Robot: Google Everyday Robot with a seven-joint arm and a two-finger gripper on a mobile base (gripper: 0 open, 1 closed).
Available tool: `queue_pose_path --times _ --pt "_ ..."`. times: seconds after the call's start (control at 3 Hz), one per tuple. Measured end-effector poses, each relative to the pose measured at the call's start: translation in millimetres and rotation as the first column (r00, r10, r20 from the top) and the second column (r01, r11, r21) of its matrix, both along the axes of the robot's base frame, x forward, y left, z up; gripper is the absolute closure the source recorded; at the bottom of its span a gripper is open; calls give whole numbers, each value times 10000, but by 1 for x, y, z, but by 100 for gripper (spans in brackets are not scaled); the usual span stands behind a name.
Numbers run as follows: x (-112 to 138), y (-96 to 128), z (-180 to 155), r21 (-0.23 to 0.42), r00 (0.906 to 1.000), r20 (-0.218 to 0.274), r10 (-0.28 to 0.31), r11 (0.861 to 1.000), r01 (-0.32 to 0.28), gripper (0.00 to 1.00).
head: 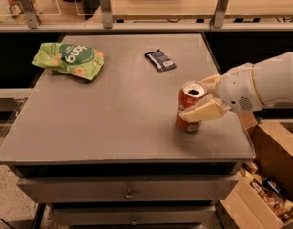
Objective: Move coke can near rxbar blueberry
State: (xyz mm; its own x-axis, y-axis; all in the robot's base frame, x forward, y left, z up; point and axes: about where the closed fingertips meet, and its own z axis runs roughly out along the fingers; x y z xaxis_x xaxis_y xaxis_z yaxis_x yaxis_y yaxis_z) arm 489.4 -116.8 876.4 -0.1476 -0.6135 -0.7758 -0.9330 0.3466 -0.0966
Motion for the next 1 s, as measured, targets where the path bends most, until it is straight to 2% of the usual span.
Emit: queue_pose_path --times 0.33,0.67,1.0 --pt "14 -1 3 -11 9995 302 -100 9999 100 87" --pt "47 -9 18 -16 9954 920 -259 9997 262 100" --pt "88 -23 43 268 9847 1598 -695 9975 661 100"
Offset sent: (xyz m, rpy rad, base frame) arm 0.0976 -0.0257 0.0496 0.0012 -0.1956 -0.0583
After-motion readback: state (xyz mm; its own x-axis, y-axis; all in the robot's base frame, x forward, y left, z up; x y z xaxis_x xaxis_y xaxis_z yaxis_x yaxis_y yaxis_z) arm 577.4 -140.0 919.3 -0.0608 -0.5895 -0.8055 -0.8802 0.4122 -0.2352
